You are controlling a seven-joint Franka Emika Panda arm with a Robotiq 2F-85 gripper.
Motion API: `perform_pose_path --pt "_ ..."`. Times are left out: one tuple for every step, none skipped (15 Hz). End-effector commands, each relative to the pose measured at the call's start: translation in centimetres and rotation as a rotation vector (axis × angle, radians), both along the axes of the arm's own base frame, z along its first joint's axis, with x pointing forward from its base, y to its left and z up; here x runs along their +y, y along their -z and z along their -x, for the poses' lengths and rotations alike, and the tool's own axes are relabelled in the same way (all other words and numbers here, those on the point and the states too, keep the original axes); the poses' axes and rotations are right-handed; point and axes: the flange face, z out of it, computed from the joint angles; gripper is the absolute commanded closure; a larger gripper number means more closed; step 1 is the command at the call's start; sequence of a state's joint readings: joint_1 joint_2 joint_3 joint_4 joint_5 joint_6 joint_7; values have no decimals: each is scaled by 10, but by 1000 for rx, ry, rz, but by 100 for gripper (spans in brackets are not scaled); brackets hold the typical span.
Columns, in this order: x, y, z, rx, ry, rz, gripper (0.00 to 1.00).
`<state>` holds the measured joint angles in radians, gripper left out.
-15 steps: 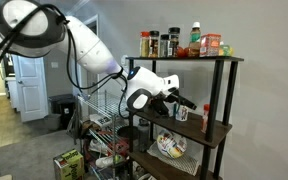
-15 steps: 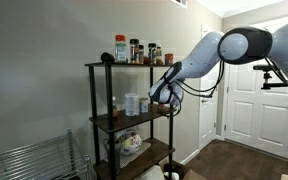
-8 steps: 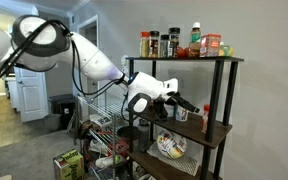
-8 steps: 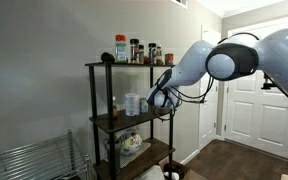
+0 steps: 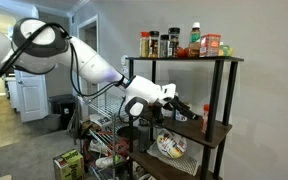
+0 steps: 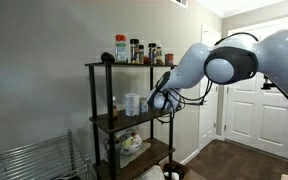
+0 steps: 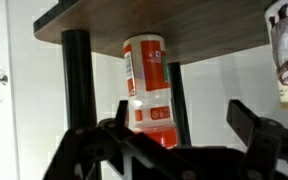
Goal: Pick up the jar on the right side of the second shelf and put it on the left side of the topmost shelf.
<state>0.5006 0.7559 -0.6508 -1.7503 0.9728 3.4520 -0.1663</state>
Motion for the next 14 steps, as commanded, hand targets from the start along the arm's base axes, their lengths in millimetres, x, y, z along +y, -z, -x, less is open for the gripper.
perform_pose_path --pt "-4 0 3 -37 50 -17 0" --pt "-4 1 2 -38 51 -19 0" --pt "-5 3 0 -39 52 -25 0" --pt "-4 4 -3 -43 49 -30 0" --pt "-3 6 -7 -45 42 -34 0" --pt "-3 7 -11 -49 41 -36 0" --pt "-3 7 -16 -55 38 -40 0" --pt "-3 7 -21 -65 35 -46 0" --pt "-1 3 -27 -81 27 -54 0" --pt "2 1 -31 -92 22 -59 0" --pt "3 -1 -35 -103 20 -60 0" --pt "3 -2 -38 -109 22 -61 0" --pt "1 -4 -40 -115 27 -67 0" --pt "-1 -5 -41 -121 31 -69 0"
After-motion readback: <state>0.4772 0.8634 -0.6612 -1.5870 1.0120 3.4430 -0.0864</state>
